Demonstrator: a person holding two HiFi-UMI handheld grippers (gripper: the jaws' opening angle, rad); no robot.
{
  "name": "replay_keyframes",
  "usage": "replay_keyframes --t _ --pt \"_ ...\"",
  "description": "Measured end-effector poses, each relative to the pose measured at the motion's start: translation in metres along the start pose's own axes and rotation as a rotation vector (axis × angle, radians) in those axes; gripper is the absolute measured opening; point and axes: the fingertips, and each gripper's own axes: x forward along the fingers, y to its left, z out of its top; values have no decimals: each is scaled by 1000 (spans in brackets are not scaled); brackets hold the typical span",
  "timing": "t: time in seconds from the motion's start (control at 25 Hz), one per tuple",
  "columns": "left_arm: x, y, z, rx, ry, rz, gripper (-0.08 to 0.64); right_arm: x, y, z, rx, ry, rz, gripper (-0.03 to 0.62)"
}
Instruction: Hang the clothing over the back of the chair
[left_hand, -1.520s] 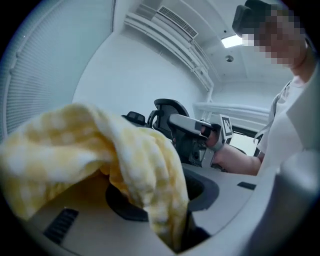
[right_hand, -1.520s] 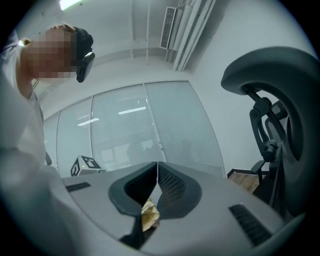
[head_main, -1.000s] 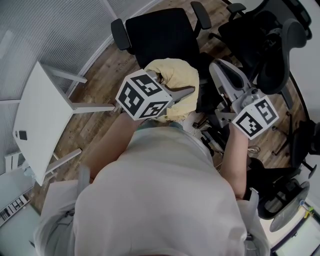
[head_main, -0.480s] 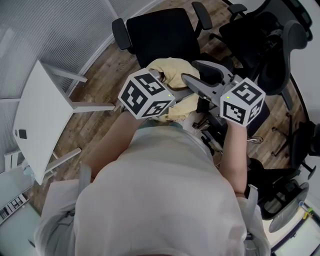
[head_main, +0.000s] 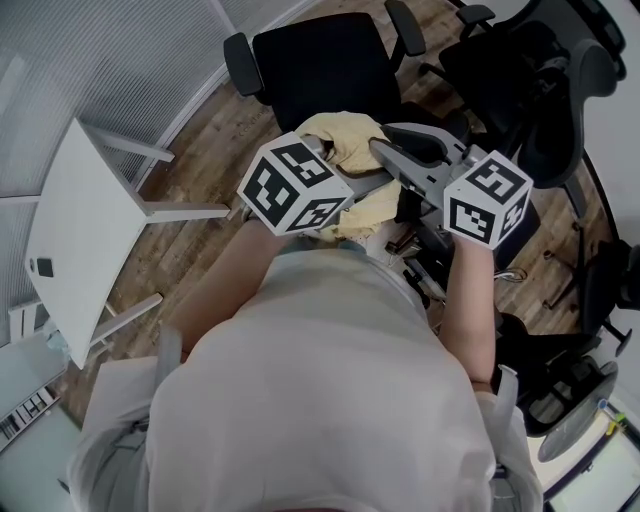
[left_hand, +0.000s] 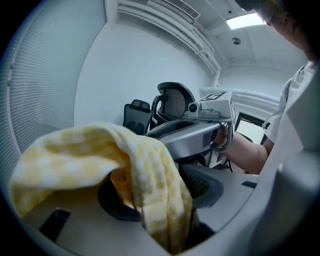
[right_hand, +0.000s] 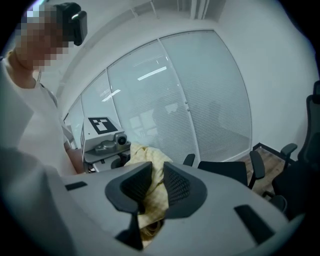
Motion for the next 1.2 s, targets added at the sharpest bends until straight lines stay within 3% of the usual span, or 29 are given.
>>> replay_keyframes --t 0.04,0.24,0.96,1.2 --pt "-1 0 1 -2 -5 -1 215 -2 -1 1 -6 -8 -12 69" --pt "-6 1 3 -10 -17 0 218 -4 -3 5 -34 -26 -46 47" --pt "-54 27 -2 -72 -64 92 256 -12 -29 -3 -68 34 -194 37" --pt "-73 44 -11 -143 -90 119 278 -7 -35 -11 -68 88 -239 37"
